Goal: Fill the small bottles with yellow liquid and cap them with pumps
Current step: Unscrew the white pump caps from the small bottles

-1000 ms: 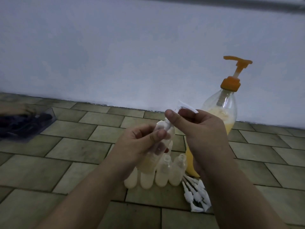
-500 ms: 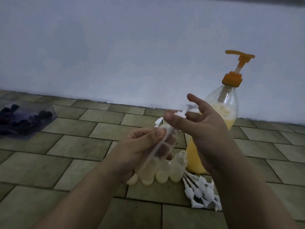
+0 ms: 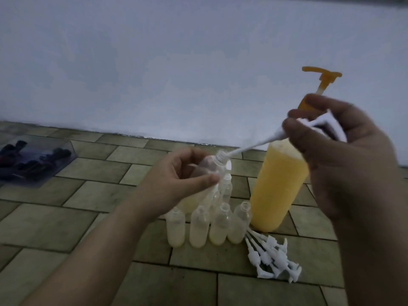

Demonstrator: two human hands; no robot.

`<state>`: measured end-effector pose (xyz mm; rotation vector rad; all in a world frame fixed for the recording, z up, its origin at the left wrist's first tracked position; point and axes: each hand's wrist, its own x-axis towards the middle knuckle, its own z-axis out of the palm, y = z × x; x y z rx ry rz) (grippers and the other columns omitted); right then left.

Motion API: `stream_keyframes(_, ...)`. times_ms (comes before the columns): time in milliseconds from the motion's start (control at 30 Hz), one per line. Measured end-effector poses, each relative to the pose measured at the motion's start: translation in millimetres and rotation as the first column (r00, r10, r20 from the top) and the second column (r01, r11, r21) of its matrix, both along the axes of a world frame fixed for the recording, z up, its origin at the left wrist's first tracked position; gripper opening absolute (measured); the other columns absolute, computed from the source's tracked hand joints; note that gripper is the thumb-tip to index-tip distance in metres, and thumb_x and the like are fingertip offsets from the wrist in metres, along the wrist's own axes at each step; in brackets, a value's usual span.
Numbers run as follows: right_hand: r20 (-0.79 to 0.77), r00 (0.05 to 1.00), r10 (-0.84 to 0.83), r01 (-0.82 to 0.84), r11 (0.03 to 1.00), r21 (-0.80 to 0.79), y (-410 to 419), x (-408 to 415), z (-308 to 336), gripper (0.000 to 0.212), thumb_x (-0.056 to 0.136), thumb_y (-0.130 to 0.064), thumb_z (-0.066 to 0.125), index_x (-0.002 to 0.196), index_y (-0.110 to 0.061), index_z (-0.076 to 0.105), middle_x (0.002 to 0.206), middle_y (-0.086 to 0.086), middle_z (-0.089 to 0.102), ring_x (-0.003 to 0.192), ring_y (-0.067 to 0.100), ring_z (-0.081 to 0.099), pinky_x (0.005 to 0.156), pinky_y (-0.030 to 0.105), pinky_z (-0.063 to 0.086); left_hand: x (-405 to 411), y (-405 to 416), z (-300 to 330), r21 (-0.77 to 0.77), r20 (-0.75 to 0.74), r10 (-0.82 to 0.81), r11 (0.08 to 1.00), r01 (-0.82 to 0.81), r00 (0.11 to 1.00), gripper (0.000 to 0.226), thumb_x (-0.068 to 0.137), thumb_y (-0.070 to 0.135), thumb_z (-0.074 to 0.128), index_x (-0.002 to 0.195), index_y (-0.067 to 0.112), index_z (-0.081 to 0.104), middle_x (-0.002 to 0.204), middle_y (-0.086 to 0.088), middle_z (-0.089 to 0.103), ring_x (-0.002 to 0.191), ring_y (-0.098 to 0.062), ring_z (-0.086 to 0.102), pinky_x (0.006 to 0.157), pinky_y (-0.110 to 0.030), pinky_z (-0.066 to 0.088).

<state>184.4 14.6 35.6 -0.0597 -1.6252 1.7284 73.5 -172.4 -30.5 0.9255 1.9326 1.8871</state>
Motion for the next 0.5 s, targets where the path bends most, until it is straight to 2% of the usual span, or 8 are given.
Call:
stream_keyframes(100,-0.08,0.993,-0.09,0.1,0.987,0.125,17,8,-6,0.039,0.056,-0.033,0.077,0.094,-0.03,0.066,0.09,-0.005,0.071,0.093,0.015,0.069,0.082,0.027,0.054,-11,-3,4,0.011,-0.013,0.074,0.997,-0.073,0.997,0.053,0.058,0.031,0.082,0.105,0.017,0.062,0.098,-0.01,0.071,0.094,-0.031,0.067,0.087,-0.046,0.054)
stream_keyframes(167,-0.06,0.99,-0.128,0.133,0.986,0.099,32,16,-22,0.035,0.059,-0.036,0.075,0.093,-0.033,0.066,0.093,-0.006,0.07,0.095,0.013,0.068,0.084,0.026,0.054,-16,1,6,0.012,-0.022,0.125,0.992,-0.125,0.992,0.051,0.061,0.024,0.086,0.106,0.016,0.061,0.096,-0.001,0.072,0.091,-0.023,0.069,0.085,-0.046,0.055)
stream_keyframes(233,-0.008,0.982,-0.19,0.19,0.981,0.041,42,28,-43,0.029,0.062,-0.034,0.073,0.091,-0.035,0.067,0.094,-0.008,0.071,0.095,0.008,0.068,0.082,0.021,0.053,-22,7,7,0.002,-0.052,0.203,0.979,-0.203,0.978,0.038,0.067,0.021,0.08,0.101,0.016,0.063,0.094,0.001,0.071,0.087,-0.018,0.069,0.086,-0.045,0.055)
stream_keyframes(333,0.103,0.92,-0.377,0.377,0.926,0.017,44,43,-86,0.017,0.067,-0.032,0.072,0.083,-0.034,0.067,0.086,-0.015,0.072,0.082,-0.001,0.068,0.07,0.008,0.051,-35,12,3,-0.147,-0.166,0.352,0.915,-0.376,0.921,0.026,0.073,0.02,0.078,0.095,0.019,0.063,0.093,0.001,0.069,0.083,-0.014,0.066,0.082,-0.036,0.056)
stream_keyframes(400,0.156,0.839,-0.522,0.516,0.853,0.079,42,51,-114,0.016,0.068,-0.03,0.077,0.078,-0.028,0.065,0.075,-0.021,0.07,0.069,-0.005,0.065,0.061,0.003,0.047,-41,14,-4,-0.274,-0.286,0.37,0.852,-0.446,0.884,0.027,0.073,0.026,0.077,0.095,0.022,0.062,0.09,0.007,0.067,0.081,-0.01,0.064,0.073,-0.027,0.054)
stream_keyframes(433,0.167,0.809,-0.563,0.553,0.827,0.106,45,55,-127,0.018,0.068,-0.029,0.08,0.076,-0.026,0.065,0.071,-0.023,0.069,0.065,-0.006,0.064,0.059,0.003,0.046,-43,16,-7,-0.323,-0.331,0.35,0.83,-0.454,0.876,0.027,0.072,0.027,0.077,0.094,0.023,0.061,0.087,0.011,0.065,0.079,-0.007,0.063,0.067,-0.022,0.051)
stream_keyframes(500,0.266,0.803,-0.533,0.503,0.846,0.176,53,62,-139,0.017,0.071,-0.025,0.081,0.076,-0.024,0.065,0.069,-0.025,0.068,0.063,-0.005,0.063,0.058,0.003,0.046,-44,19,-15,-0.401,-0.391,0.299,0.796,-0.453,0.871,0.026,0.072,0.029,0.077,0.091,0.024,0.059,0.081,0.014,0.063,0.071,-0.002,0.059,0.059,-0.017,0.044)
